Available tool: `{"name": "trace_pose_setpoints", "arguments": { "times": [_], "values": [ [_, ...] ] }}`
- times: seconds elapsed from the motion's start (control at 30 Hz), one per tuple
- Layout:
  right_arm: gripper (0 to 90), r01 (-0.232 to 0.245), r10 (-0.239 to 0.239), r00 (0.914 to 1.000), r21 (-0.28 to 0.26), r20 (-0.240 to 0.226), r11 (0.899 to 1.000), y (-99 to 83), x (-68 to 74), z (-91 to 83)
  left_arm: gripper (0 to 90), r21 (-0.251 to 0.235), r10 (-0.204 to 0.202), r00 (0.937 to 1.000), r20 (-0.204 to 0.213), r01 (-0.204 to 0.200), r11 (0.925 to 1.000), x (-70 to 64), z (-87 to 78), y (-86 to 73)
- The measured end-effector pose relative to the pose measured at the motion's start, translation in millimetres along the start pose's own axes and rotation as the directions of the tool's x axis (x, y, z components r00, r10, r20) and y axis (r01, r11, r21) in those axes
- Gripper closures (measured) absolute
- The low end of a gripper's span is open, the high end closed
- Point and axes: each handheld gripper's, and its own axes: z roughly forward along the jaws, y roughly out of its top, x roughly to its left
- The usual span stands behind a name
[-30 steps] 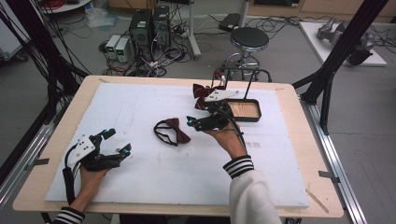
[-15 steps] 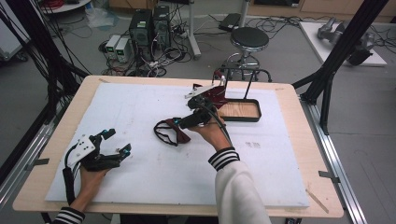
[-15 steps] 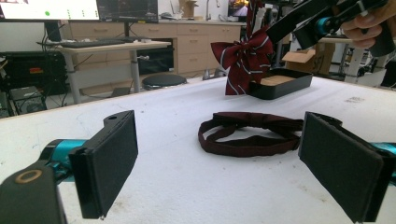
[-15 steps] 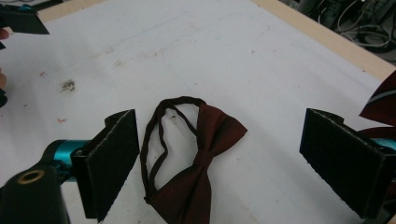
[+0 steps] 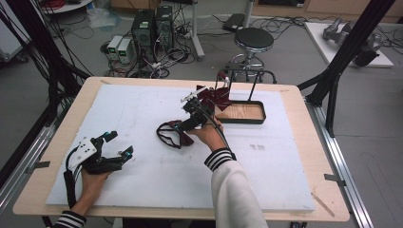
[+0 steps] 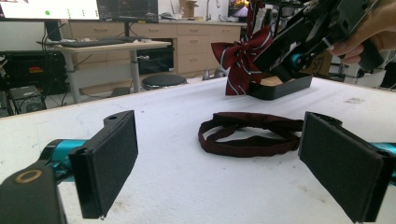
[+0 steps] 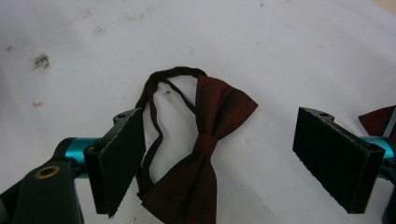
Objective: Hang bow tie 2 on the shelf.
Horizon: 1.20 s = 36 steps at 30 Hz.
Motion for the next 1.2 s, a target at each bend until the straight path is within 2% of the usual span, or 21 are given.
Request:
{"name": "trace_pose_setpoints", "arguments": {
  "times": [0.27,0.37,0.43,0.5,0.57,0.67,0.8,0.93,1.2],
  "values": [
    [18.8,-0.016,0.017,0.9998,0.072,-0.009,0.997,1.8,0.3,16.8,12.3,0.0,-0.002,1.0,0.0,0.002,1.0,0.2,-0.2,-0.1],
    [22.6,-0.023,0.024,0.9997,0.094,-0.007,0.995,3.0,0.4,23.2,12.3,0.001,-0.003,1.0,0.001,0.003,1.0,0.4,-0.4,0.0],
    [23.8,-0.042,0.043,0.999,0.112,-0.011,0.993,3.9,0.1,26.7,12.3,0.0,-0.003,1.0,0.0,0.003,1.0,0.3,-0.3,-0.1],
    [26.1,-0.039,0.041,0.9991,0.129,-0.008,0.991,4.3,-0.8,29.8,12.3,0.0,-0.003,1.0,0.0,0.003,1.0,0.2,-0.2,-0.1],
    [27.3,-0.065,0.068,0.9976,0.148,-0.012,0.987,4.0,-1.4,33.3,12.4,-0.001,-0.002,1.0,0.0,0.002,1.0,0.2,-0.3,-0.1],
    [29.5,-0.066,0.071,0.9972,0.177,-0.023,0.982,2.9,-3.8,39.0,12.4,-0.001,-0.002,1.0,0.001,0.002,1.0,0.7,-0.6,0.0],
    [34.8,-0.08,0.091,0.9947,0.19,-0.048,0.978,1.5,-7.0,43.5,12.4,-0.003,-0.008,1.0,0.001,0.008,1.0,0.8,-0.4,0.0],
    [37.9,-0.097,0.111,0.9923,0.21,-0.055,0.973,1.0,-8.1,45.7,12.5,-0.004,-0.009,1.0,0.001,0.009,0.9999,1.0,-0.6,-0.1],
    [46.8,-0.079,0.096,0.9934,0.237,-0.062,0.968,0.3,-8.2,49.3,12.5,-0.002,-0.004,1.0,0.002,0.004,1.0,0.8,-0.6,-0.1]
  ]
}}
